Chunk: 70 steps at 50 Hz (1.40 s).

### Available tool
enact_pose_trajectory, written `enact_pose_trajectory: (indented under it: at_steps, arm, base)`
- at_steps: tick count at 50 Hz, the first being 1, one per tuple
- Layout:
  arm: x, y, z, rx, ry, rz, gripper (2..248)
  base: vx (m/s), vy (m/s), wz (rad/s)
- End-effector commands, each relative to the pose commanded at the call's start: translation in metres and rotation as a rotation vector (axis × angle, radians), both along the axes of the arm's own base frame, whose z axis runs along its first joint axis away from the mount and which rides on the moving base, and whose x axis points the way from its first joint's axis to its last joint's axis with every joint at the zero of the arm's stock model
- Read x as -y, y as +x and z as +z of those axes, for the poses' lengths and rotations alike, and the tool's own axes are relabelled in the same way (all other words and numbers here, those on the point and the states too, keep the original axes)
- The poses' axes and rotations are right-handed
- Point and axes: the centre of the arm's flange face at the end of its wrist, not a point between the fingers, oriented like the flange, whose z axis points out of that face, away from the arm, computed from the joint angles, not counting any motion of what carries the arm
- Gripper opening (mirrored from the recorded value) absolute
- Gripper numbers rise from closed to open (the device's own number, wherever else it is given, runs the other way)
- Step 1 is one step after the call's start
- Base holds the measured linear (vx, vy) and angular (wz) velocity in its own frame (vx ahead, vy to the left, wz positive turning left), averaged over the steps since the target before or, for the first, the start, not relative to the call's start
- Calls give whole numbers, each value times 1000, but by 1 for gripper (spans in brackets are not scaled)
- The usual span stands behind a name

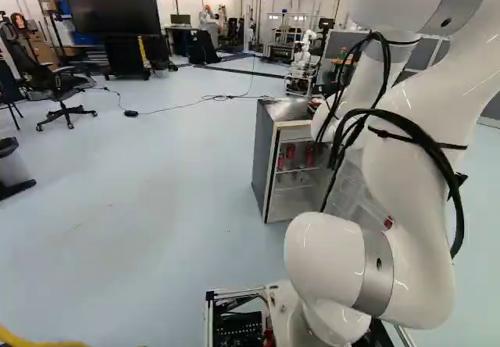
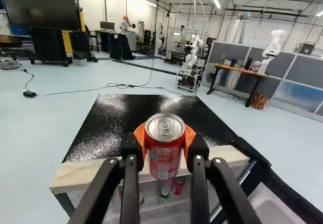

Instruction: Grab a drink from the fridge

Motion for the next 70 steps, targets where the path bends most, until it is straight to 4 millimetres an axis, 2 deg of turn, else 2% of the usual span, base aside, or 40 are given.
enact_pose_trajectory:
  at_steps: [15,24,35,58,70]
  arm:
    - [-1,13,-2,-1,-2,13,95]
    - [-1,22,-9,-16,3,20,95]
    - [-1,37,-21,-36,9,30,95]
    - [3,68,-28,-43,4,47,95]
    - [3,72,-29,-42,3,49,95]
  base:
    - [0,0,0]
    - [0,0,0]
    - [0,0,0]
    - [0,0,0]
    - [0,0,0]
